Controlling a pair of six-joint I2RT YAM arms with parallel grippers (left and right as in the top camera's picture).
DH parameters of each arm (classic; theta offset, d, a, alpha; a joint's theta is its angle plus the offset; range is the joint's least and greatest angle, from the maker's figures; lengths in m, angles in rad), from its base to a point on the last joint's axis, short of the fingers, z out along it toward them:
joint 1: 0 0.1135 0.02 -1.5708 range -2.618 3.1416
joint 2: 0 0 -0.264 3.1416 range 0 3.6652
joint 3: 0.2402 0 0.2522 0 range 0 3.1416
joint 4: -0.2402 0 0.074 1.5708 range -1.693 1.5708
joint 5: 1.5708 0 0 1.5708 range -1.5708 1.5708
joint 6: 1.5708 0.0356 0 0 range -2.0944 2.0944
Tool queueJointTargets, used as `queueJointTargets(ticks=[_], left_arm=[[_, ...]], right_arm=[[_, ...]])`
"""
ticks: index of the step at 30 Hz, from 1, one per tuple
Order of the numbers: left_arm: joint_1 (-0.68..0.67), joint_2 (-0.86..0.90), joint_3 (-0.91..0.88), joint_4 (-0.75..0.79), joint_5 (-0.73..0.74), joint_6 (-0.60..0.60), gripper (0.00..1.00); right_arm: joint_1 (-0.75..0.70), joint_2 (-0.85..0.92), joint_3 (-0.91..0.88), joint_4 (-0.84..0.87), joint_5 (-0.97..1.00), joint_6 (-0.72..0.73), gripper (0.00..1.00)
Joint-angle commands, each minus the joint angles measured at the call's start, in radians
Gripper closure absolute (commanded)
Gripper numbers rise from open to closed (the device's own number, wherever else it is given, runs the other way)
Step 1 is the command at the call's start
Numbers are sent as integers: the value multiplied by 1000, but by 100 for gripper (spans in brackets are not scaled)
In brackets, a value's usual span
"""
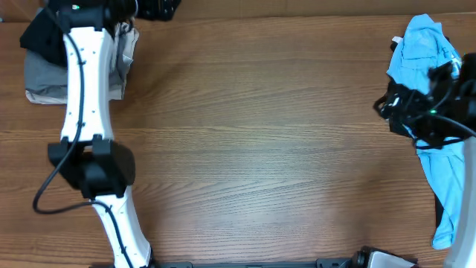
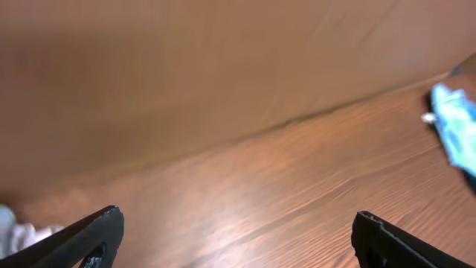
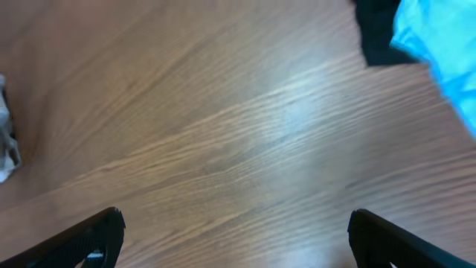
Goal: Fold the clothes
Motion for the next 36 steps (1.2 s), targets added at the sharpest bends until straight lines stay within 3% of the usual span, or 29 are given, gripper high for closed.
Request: queueJointTargets(ticks=[1,14,20,24,36], left_arm=[[-9,-30,20,-3,43,-15,0],[-7,-19,20,-20,39,-15,0],[-7,-19,20,-20,39,-15,0],[-7,-19,20,-20,39,-15,0],[-7,-19,20,-20,39,-15,0]], right_arm=[[0,-68,134,-42,37,-13,0],[0,-143,195,-103,40,-15,0],[29,-169,147,-28,23,-153,0],[146,-307,-27,203,39,-200,0],[270,-891,-964,1009,42,-134,0]])
